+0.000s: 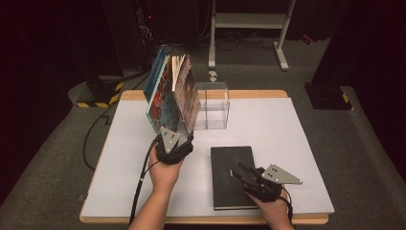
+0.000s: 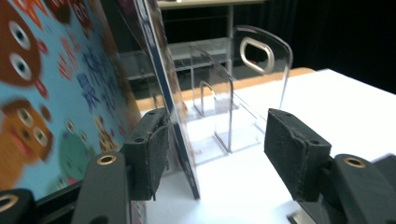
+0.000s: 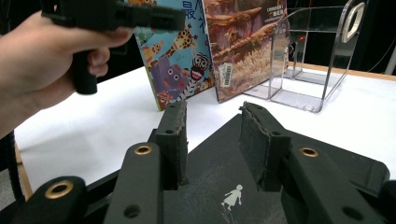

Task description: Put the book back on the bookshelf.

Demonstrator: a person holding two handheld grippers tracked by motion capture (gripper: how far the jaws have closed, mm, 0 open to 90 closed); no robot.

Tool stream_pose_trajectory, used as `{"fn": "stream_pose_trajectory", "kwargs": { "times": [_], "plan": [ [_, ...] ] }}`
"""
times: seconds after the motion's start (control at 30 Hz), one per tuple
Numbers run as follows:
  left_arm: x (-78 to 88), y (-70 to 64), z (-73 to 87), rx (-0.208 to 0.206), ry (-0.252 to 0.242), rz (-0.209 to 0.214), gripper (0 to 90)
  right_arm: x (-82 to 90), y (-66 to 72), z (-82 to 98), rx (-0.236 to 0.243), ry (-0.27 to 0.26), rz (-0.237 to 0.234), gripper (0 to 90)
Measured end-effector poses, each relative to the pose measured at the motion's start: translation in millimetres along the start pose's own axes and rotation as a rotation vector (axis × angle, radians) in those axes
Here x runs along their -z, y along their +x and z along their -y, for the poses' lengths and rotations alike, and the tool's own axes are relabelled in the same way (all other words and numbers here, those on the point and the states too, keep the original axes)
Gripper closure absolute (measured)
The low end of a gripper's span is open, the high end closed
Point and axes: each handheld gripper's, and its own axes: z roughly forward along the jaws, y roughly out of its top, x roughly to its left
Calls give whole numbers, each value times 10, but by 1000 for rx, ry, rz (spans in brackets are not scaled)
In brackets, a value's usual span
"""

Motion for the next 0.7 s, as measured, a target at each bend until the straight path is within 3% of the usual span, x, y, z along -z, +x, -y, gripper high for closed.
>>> {"fn": "stream_pose_trajectory", "kwargs": {
  "times": [0.13, 0.27, 0.33, 0.4, 0.47, 0.53, 0.7],
  "plan": [
    [38, 46, 129, -1, 53, 33, 370, 1, -10, 7, 4, 7, 12, 607],
    [97, 88, 226, -4, 75, 48, 360, 14, -30, 7, 10, 11, 21, 600],
    [134, 123, 269, 13, 86, 62, 352, 18, -44, 7, 10, 14, 26, 592],
    [170, 146, 302, -3, 97, 68, 327, 23, -64, 10, 8, 18, 29, 589],
    [213, 174, 327, 21, 102, 88, 310, 27, -81, 12, 6, 20, 34, 586],
    [238, 204, 345, 41, 138, 92, 272, 30, -100, 13, 0, 24, 37, 582],
    [338, 266, 406, 38, 154, 105, 221, 35, -139, 22, -3, 34, 51, 574]
  ]
}}
